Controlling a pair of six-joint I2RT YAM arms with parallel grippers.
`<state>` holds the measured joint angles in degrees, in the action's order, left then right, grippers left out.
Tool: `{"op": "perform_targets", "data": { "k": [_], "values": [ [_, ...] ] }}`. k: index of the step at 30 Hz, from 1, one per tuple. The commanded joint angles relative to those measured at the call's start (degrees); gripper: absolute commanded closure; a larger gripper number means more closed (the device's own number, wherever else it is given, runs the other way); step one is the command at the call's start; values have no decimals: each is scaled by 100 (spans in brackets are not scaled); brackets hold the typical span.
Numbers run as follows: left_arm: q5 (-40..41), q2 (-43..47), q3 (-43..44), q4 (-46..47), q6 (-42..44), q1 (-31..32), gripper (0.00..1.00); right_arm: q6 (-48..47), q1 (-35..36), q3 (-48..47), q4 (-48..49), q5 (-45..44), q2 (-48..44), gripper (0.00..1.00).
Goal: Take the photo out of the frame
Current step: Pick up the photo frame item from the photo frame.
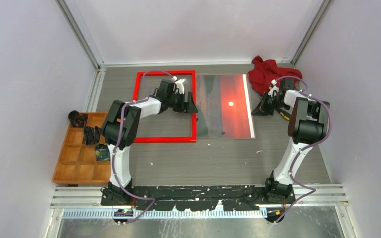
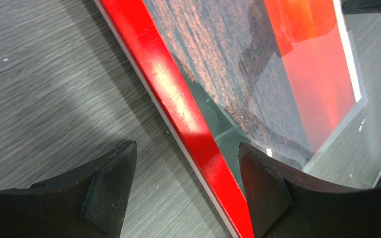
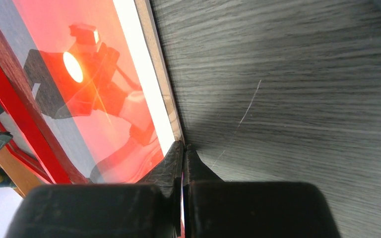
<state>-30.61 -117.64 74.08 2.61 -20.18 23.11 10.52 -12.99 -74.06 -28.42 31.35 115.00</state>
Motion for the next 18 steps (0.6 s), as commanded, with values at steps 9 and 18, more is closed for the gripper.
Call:
{"op": "perform_targets", "data": {
  "k": [9, 18],
  "values": [
    [1163, 422, 374, -1181, 656, 45, 19, -128, -60, 141, 68, -954, -294, 99],
    [1928, 280, 1130, -1709, 1169, 592, 14, -148, -66, 168, 74, -966, -349, 99]
  ]
}}
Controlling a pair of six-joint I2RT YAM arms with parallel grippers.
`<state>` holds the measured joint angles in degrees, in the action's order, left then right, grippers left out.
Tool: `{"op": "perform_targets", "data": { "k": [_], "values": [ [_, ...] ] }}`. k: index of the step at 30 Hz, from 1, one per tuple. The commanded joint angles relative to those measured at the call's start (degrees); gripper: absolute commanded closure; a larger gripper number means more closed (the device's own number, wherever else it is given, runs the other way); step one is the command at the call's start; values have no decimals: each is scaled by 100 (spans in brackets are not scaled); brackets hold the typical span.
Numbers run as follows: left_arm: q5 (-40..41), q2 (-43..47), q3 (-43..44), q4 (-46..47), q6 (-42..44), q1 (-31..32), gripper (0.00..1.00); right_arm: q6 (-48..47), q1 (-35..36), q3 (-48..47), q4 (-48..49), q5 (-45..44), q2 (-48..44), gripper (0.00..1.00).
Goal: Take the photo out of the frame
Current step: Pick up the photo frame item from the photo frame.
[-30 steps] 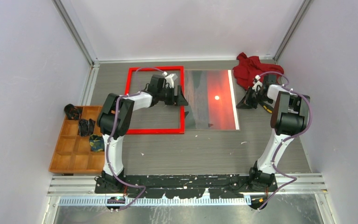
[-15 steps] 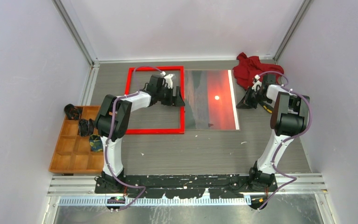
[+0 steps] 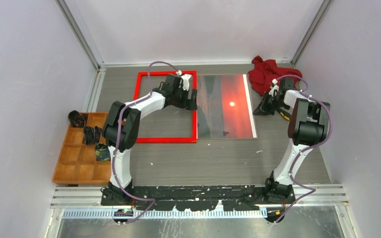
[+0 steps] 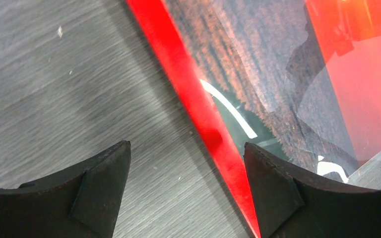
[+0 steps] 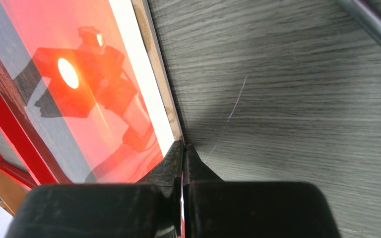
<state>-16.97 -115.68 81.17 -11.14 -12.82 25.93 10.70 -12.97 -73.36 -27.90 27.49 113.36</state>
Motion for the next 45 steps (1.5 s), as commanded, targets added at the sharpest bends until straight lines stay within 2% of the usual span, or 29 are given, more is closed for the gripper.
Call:
{"op": "perform_targets", "data": {
  "k": [1, 14, 22, 29, 45],
  "values": [
    [716, 29, 506, -370, 495, 375, 14, -165, -66, 108, 29, -580, -192, 99],
    [1848, -815, 1373, -922, 903, 580, 13, -157, -62, 130, 30, -534, -200, 99],
    [2342, -906, 1396, -847, 1055, 572, 13, -136, -63, 173, 32, -638, -275, 99],
    [2402, -815, 1334, -806, 1010, 553, 13, -35, -62, 300, 17, -780, -360, 99],
    [1995, -958, 1447, -958, 856, 553, 11, -44, -65, 361, -130, -1193, -672, 99]
  ]
}}
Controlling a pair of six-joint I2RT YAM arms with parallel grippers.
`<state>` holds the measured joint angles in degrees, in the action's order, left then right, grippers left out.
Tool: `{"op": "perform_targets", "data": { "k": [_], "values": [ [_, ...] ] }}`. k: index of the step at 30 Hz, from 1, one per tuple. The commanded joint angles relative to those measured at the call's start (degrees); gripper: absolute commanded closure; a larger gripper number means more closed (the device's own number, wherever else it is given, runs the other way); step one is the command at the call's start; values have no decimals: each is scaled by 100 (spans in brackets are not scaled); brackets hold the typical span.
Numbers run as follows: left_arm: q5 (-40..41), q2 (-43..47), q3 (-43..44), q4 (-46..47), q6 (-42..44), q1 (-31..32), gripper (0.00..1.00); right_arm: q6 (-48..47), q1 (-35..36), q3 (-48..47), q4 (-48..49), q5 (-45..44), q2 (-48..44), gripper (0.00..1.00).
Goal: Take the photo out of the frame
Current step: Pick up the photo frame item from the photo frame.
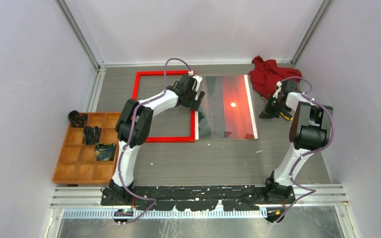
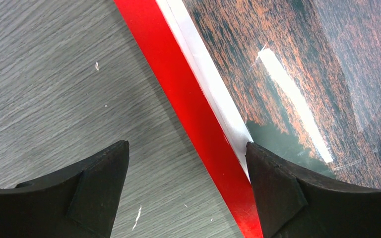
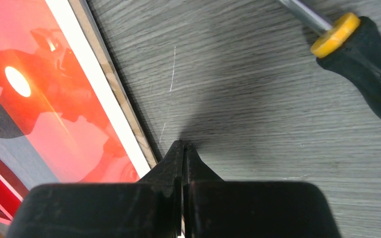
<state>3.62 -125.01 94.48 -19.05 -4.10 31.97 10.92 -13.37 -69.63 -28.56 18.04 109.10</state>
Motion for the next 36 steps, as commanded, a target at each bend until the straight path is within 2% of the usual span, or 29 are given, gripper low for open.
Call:
{"op": "perform_targets", "data": {
  "k": [1, 3, 4, 6, 7, 12, 22, 28, 30, 34, 36],
  "values": [
    [-96, -36, 127, -182, -28, -50, 11, -58, -40, -14, -32, -101, -233, 99],
    [-136, -64, 139, -200, -38, -50, 11, 11, -57, -14, 126, 300, -215, 96],
    [-153, -69, 141, -215, -50, -50, 11, 51, -58, -33, 201, 426, -207, 89],
    [-183, -91, 134, -234, -60, -50, 11, 116, -58, -157, 294, 576, -171, 63],
    [-192, -93, 133, -240, -64, -50, 11, 128, -57, -250, 312, 613, -137, 58],
    [-213, -61, 98, -232, -69, -50, 11, 183, -55, -643, 399, 714, 28, 49],
    [-312, -60, 19, -249, -120, -50, 12, 372, -54, -1554, 337, 1179, 1117, 48],
    [-335, -17, -45, -264, -198, -51, 12, 421, -61, -1646, 397, 1493, 1412, 49],
    [-484, 7, -71, -260, -221, -50, 12, 399, -66, -1636, 359, 1610, 1466, 52],
    [-487, 67, -149, -227, -199, -50, 12, 403, -62, -1657, 286, 1576, 1570, 67],
    [-485, 97, -173, -223, -195, -50, 12, 396, -62, -1680, 268, 1545, 1619, 71]
  ]
}}
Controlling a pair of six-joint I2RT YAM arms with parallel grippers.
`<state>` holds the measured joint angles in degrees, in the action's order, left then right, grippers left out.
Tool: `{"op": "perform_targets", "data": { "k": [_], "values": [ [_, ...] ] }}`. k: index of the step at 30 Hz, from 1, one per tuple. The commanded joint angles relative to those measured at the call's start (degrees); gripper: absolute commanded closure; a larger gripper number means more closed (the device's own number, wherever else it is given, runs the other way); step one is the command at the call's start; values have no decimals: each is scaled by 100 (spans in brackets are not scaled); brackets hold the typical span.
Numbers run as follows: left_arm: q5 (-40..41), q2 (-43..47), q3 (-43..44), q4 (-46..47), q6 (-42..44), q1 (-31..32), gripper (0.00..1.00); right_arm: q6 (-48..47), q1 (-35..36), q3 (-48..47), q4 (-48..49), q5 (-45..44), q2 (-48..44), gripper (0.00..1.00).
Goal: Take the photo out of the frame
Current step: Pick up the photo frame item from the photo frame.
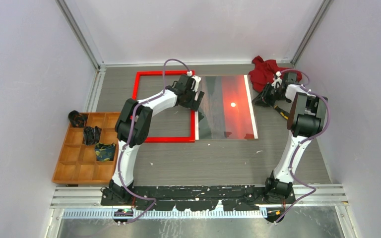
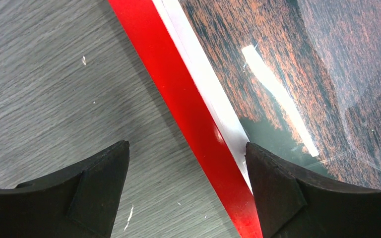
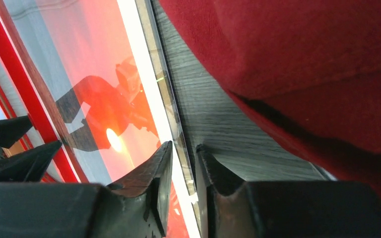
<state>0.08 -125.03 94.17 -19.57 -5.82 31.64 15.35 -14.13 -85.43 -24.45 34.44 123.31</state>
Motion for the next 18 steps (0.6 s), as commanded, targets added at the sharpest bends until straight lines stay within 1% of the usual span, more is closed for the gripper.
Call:
{"op": "perform_targets", "data": {
  "k": [1, 3, 7, 8, 13, 18],
  "values": [
    [-137, 109, -163, -159, -24, -17, 12, -58, 15, -105, -155, -95, 219, 73],
    [-150, 119, -192, -143, -32, -17, 12, -73, -2, -98, -166, -99, 237, 78],
    [-183, 103, -198, -141, -52, -17, 12, 68, -91, -24, -57, 53, 188, 97],
    [-185, 94, -193, -150, -51, -17, 12, 92, -139, 0, -17, 95, 158, 99],
    [-147, 130, -163, -186, -29, -17, 11, 205, -443, 115, 146, 289, 10, 99],
    [-85, 252, -186, -214, -51, -49, 10, 213, -554, 238, 219, 277, -125, 99]
  ]
}}
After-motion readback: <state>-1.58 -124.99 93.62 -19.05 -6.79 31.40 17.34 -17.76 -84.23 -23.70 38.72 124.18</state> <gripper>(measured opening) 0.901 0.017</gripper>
